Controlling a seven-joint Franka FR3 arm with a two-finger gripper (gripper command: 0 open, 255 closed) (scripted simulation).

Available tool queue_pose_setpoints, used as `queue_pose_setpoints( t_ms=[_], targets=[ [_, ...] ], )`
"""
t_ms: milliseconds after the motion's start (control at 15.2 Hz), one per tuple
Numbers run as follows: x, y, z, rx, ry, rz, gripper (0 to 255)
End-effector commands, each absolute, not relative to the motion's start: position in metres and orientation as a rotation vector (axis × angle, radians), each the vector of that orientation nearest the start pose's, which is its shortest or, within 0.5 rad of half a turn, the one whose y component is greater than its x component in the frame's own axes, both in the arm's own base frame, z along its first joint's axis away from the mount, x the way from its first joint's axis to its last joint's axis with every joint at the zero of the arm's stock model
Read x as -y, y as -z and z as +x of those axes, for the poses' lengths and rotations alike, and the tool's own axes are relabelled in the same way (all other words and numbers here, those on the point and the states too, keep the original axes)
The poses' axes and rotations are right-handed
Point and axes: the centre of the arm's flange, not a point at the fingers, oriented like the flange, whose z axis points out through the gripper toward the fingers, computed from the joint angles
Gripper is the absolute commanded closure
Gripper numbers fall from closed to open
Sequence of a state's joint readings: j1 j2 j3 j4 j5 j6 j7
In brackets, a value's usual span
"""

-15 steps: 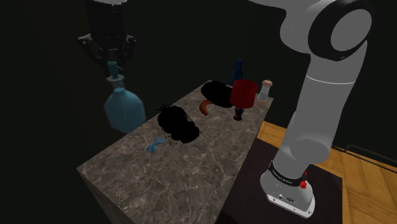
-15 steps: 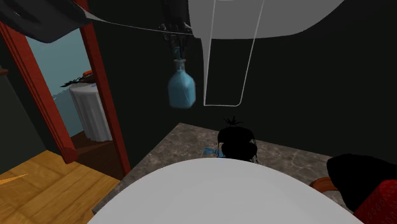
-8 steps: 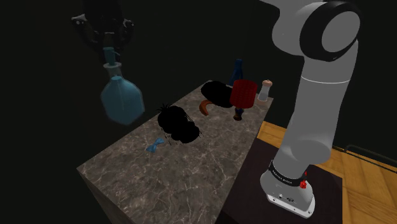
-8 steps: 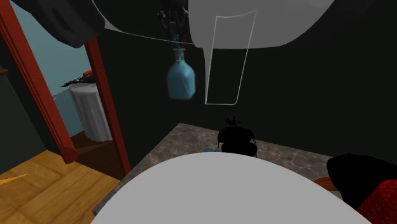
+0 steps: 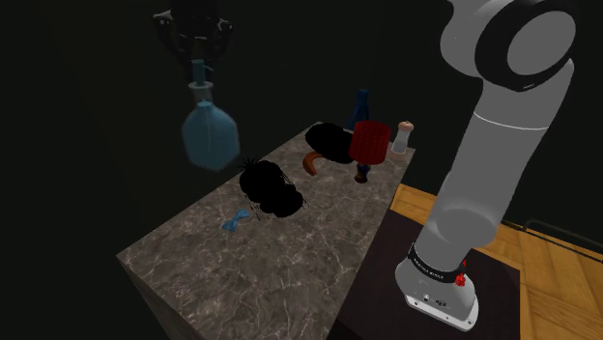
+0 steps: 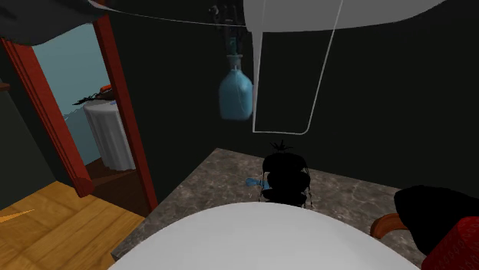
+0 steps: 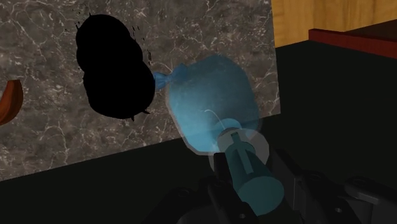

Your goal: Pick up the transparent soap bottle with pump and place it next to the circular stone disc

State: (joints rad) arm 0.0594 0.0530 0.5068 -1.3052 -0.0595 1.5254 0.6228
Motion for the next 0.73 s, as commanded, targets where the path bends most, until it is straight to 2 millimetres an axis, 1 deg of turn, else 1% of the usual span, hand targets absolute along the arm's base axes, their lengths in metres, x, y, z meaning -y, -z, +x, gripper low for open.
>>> queue_pose_setpoints(
  t_ms=[0, 660],
  targets=[
    [-0.257, -0.718, 0.481, -0.102, 0.250, -3.059, 255],
    [-0.125, -0.719, 0.482, -0.102, 0.250, -3.059, 255]
  ],
)
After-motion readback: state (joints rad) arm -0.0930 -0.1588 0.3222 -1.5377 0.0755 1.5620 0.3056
